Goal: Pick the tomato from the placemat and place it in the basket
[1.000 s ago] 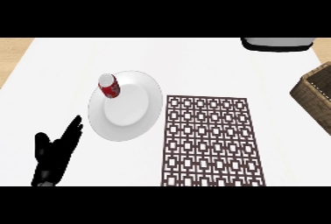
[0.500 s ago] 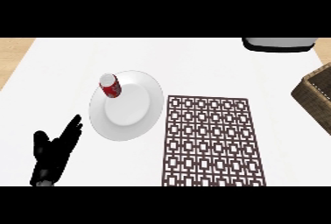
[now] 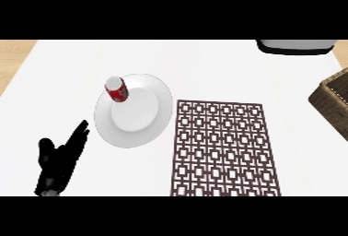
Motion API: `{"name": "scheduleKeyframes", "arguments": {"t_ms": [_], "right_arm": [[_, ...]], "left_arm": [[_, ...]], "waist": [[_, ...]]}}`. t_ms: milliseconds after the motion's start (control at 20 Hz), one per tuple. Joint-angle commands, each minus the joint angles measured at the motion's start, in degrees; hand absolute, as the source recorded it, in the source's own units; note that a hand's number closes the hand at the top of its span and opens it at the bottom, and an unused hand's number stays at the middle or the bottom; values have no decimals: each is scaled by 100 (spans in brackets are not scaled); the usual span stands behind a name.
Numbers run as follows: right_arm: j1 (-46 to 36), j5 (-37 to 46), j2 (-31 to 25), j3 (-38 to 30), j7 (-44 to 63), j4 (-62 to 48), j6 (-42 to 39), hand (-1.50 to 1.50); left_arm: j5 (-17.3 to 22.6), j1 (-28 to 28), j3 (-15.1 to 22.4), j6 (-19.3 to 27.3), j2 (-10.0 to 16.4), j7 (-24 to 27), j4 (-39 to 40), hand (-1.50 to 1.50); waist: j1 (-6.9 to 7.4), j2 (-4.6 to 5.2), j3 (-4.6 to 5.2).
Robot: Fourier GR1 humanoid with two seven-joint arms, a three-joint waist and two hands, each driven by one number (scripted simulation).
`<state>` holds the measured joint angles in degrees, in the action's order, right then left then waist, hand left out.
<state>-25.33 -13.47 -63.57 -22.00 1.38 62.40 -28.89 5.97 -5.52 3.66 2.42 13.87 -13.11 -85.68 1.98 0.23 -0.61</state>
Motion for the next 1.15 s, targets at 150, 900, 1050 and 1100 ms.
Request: {"name": "scheduleKeyframes", "arguments": {"t_ms": [150,900,1050,1100], "right_arm": [[-218,1155,-22,359,-1662,-955,240,-150],[-1584,951,-958,-240,-1808,-3652,-535,-150],[-1625,1116,-1230,-234,-1790,-4017,-463,-150],[-1571,1023,-1236,-324,-1904,-4150,-619,-150]], "left_arm": [[-34,2,-36,-49,-34,-206,655,0],[-123,-275,19,-101,-117,-73,374,0],[-226,-213,92,12,-185,-157,265,0],[-113,-180,-52,-140,-100,-5,560,0]], "waist": [[-8,61,49],[40,69,44],[84,91,35],[18,92,39]]}}
